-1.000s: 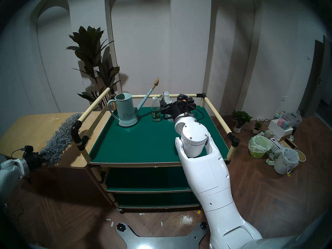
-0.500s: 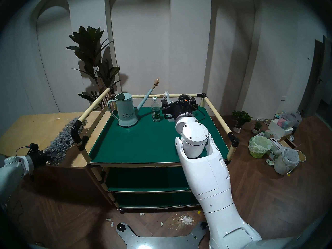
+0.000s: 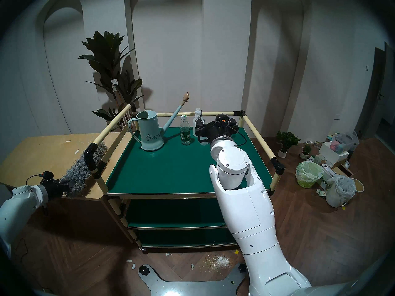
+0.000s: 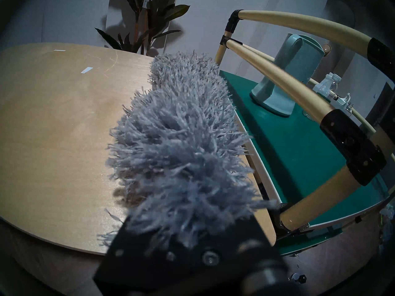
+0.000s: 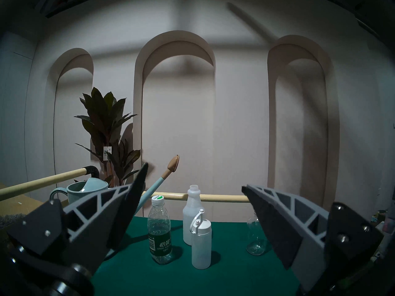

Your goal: Dust the shelf with the duster

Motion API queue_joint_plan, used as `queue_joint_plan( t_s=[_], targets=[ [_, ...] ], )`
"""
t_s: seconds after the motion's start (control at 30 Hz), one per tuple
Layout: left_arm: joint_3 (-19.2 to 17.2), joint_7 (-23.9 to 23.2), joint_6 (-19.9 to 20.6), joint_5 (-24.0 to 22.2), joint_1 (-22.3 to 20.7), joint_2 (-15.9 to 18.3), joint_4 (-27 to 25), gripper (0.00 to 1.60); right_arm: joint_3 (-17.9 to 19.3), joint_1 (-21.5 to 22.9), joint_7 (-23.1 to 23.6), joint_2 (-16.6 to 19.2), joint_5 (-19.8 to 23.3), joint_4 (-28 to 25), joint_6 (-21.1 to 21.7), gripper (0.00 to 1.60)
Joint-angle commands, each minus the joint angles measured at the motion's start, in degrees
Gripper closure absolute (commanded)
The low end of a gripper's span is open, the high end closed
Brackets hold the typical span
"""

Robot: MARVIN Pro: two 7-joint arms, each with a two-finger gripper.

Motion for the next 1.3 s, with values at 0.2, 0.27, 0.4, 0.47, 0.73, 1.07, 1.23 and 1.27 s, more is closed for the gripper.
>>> queue_joint_plan(
  t_s=[0.2,0.27,0.4,0.47,0.73,1.07,1.23,1.27],
  targets=[
    [0.9,-3.5,-0.8,1.8,-6.4,-1.1,2.3,1.60,1.7,0.2,0.2,-0.3,2.3,1.7,-2.2,0.00],
    [1.6,-3.5,-0.3,2.6,-6.8,-1.2,2.5,1.60,1.7,0.2,0.2,-0.3,2.3,1.8,-2.4,0.00],
    [2.8,-3.9,0.7,3.7,-7.6,-1.3,2.9,1.60,1.8,0.2,0.2,-0.3,2.5,1.9,-2.5,0.00],
    [3.1,-3.8,0.6,4.1,-7.6,-1.5,3.0,1.60,1.8,0.1,0.2,-0.3,2.5,1.9,-2.6,0.00],
    [3.4,-3.3,0.8,4.5,-7.9,-2.0,3.3,1.60,1.9,0.1,0.3,-0.2,2.6,1.9,-2.7,0.00],
    [3.7,-2.5,1.9,5.6,-8.4,-2.4,3.3,0.80,2.2,0.0,0.3,0.0,2.5,1.3,-2.5,0.00],
    [3.4,-1.9,1.7,5.8,-7.7,-2.4,2.5,0.00,2.4,0.0,0.5,0.0,2.4,1.2,-2.4,0.00],
    [2.9,-2.3,1.5,5.3,-7.3,-2.4,2.2,0.00,2.4,0.0,0.6,0.0,2.4,1.1,-2.3,0.00]
  ],
)
